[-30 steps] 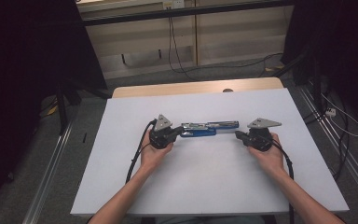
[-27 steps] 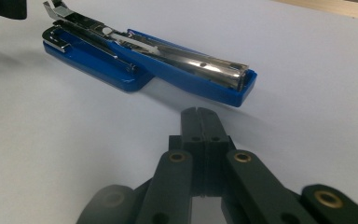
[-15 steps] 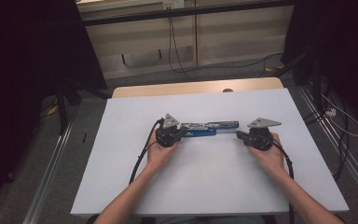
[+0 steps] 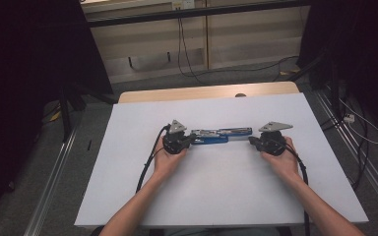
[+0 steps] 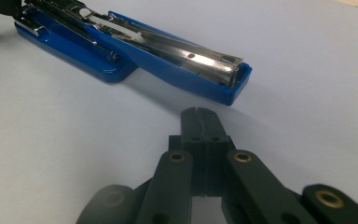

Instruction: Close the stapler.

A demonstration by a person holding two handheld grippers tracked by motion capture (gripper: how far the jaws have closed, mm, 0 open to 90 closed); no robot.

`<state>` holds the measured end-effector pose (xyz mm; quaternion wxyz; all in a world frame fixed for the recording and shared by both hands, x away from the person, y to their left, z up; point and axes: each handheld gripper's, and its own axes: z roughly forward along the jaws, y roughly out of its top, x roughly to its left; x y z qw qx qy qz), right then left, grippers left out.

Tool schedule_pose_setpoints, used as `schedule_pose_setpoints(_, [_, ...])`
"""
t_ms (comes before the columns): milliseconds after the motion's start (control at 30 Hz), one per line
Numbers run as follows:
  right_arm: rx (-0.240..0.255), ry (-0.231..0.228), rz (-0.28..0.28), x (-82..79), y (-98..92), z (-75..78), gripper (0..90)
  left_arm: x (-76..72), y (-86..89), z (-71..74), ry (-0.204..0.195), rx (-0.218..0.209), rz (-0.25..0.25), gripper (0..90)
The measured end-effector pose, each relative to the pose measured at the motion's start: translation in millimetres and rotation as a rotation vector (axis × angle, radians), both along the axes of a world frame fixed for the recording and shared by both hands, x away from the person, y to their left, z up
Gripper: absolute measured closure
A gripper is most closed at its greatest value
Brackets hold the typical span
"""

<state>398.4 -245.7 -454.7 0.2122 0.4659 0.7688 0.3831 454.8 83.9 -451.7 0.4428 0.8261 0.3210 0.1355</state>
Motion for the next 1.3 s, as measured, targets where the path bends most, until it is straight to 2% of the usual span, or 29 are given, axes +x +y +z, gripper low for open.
schedule_pose_setpoints(167, [-0.019, 0.026, 0.002, 3.4, -0.1, -1.7, 90.0, -1.9, -3.1, 0.1, -0.014, 0.013, 0.009, 90.0])
schedule_pose_setpoints(267, [-0.013, 0.021, -0.002, 3.9, 0.2, -0.3, 90.0, -1.6, -3.4, -0.3, -0.019, 0.012, 0.008, 90.0])
schedule_pose_setpoints(400, [-0.029, 0.014, 0.010, 6.0, 1.5, 0.4, 90.0, -2.5, -4.8, -0.3, -0.031, 0.021, 0.002, 90.0])
schedule_pose_setpoints(433, [-0.029, 0.020, 0.013, 6.2, 1.8, 1.2, 90.0, -3.0, -5.4, 0.0, -0.038, 0.032, 0.002, 90.0])
schedule_pose_setpoints(600, [-0.039, 0.059, 0.023, 9.1, 4.4, 2.5, 90.0, -2.6, -5.4, 0.6, -0.034, 0.036, 0.001, 90.0])
schedule_pose_setpoints(667, [-0.048, 0.078, 0.015, 11.0, 5.6, -0.3, 90.0, -2.5, -5.7, 1.1, -0.019, 0.031, 0.007, 90.0])
schedule_pose_setpoints(900, [-0.052, 0.070, 0.010, 14.5, 7.8, -0.7, 90.0, -3.1, -6.1, 1.1, -0.015, 0.028, 0.015, 90.0])
schedule_pose_setpoints(967, [-0.057, 0.058, 0.014, 15.5, 9.2, -1.6, 90.0, -4.3, -7.4, 1.7, -0.030, 0.047, 0.012, 90.0])
schedule_pose_setpoints(1267, [-0.040, 0.058, 0.005, 18.2, 10.0, -2.5, 90.0, -3.6, -7.8, 0.1, -0.023, 0.025, 0.004, 90.0])
schedule_pose_setpoints(1300, [-0.040, 0.057, 0.005, 18.3, 9.9, -2.5, 90.0, -3.8, -8.8, 0.2, -0.032, 0.032, 0.003, 90.0])
